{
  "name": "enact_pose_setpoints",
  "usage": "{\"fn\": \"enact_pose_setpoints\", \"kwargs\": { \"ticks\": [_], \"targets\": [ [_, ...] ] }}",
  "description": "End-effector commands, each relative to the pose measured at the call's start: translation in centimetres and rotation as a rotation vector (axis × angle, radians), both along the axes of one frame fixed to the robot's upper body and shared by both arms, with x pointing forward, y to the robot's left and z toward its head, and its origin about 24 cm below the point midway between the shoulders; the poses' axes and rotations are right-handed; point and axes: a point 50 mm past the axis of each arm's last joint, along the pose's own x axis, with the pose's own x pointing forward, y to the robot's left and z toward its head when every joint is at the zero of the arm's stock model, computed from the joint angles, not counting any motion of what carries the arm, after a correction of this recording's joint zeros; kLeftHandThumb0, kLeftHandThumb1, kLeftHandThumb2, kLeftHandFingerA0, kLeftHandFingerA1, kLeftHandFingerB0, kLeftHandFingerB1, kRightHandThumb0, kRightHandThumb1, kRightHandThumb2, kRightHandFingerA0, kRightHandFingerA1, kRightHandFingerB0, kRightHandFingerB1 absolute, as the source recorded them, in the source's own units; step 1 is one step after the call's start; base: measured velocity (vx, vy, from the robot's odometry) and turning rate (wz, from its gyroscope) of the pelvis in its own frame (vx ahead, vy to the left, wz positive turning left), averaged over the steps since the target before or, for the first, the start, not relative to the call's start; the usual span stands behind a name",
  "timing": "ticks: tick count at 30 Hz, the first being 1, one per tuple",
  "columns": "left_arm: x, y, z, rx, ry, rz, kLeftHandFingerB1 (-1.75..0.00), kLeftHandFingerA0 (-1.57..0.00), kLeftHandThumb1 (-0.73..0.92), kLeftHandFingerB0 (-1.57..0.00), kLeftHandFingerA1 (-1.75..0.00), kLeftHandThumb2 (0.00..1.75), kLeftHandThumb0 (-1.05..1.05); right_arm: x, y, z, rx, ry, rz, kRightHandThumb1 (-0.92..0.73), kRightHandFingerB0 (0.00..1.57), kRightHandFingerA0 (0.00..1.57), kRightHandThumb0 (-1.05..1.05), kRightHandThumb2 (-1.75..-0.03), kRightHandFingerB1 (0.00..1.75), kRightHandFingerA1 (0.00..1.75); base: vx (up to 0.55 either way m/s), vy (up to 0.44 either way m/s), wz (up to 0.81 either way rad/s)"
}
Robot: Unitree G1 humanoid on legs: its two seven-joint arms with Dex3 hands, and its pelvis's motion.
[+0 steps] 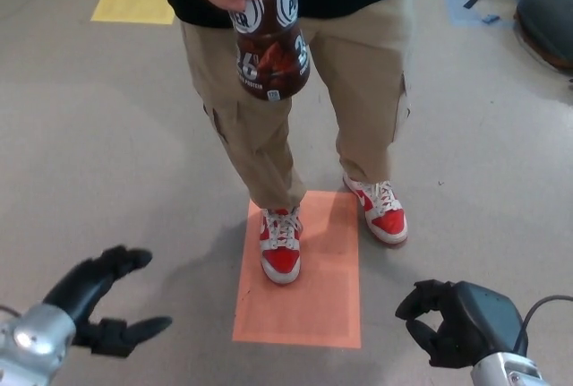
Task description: The robot recieved a bottle of protein shake from a person using its left hand and then shake the protein up and down 2 two times and hand it back to the person
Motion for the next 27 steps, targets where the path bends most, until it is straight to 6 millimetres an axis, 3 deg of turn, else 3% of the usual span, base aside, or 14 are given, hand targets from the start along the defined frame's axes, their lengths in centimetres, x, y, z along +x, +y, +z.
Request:
{"fn": "enact_pose_setpoints", "kwargs": {
  "ticks": [1,4,9,10,12,13,17,18,24,27],
  "targets": [
    [-0.29,1.00,-0.87,0.316,-0.293,-0.101,-0.34,-0.38,0.48,-0.09,-0.45,0.70,-0.53,1.66,-1.32,1.48,-0.020,-0.032,-0.042,-0.62,0.94,0.97,-0.43,-0.84,0.59,0.71,0.00,0.000,0.00],
    [-0.30,1.04,-1.11,0.300,-0.288,-0.087,-0.33,-0.36,0.49,-0.08,-0.43,0.70,-0.52,1.71,-1.30,1.50,-0.019,-0.028,-0.042,-0.61,0.94,0.95,-0.42,-0.84,0.59,0.65,0.00,0.000,0.00],
    [0.23,0.84,-0.99,0.217,-0.309,-0.020,-0.23,-0.30,0.44,-0.06,-0.43,0.69,-0.47,2.09,-1.30,1.84,-0.018,-0.036,-0.043,-0.61,0.93,0.98,-0.41,-0.85,0.61,0.73,0.00,0.000,0.00],
    [0.36,0.84,-0.95,0.206,-0.313,-0.002,-0.20,-0.33,0.53,-0.07,-0.35,0.58,-0.39,2.21,-1.27,1.91,-0.014,-0.033,-0.049,-0.61,0.93,0.97,-0.41,-0.85,0.62,0.74,0.00,0.000,0.00],
    [0.47,0.80,-0.96,0.192,-0.318,0.018,-0.24,-0.33,0.54,-0.04,-0.34,0.56,-0.40,2.31,-1.29,1.97,-0.014,-0.032,-0.054,-0.60,0.92,0.98,-0.42,-0.86,0.62,0.76,0.00,0.000,0.00],
    [0.54,0.70,-0.90,0.186,-0.341,0.033,-0.22,-0.25,0.39,-0.01,-0.46,0.72,-0.40,2.42,-1.33,2.09,-0.021,-0.039,-0.058,-0.60,0.93,1.00,-0.42,-0.87,0.61,0.79,0.00,0.000,0.00],
    [0.46,0.65,-0.89,0.174,-0.386,0.074,-0.23,-0.24,0.36,-0.01,-0.46,0.70,-0.37,2.56,-1.39,2.18,-0.039,-0.041,-0.062,-0.61,0.92,1.02,-0.41,-0.88,0.61,0.81,0.00,0.000,0.00],
    [0.43,0.68,-0.90,0.176,-0.389,0.074,-0.24,-0.30,0.49,-0.01,-0.35,0.55,-0.34,2.55,-1.39,2.19,-0.041,-0.043,-0.062,-0.60,0.92,1.02,-0.41,-0.88,0.61,0.81,0.00,0.000,0.00],
    [0.29,0.77,-1.02,0.188,-0.383,0.034,-0.23,-0.28,0.52,0.00,-0.34,0.56,-0.33,2.53,-1.27,2.12,-0.043,-0.041,-0.060,-0.61,0.91,1.02,-0.42,-0.89,0.62,0.87,0.00,0.000,0.00],
    [0.31,0.85,-1.12,0.264,-0.358,-0.042,-0.23,-0.31,0.58,0.00,-0.34,0.57,-0.38,2.49,-1.20,2.09,-0.038,-0.040,-0.059,-0.60,0.92,1.02,-0.42,-0.88,0.61,0.80,0.00,0.000,0.00]
  ]
}}
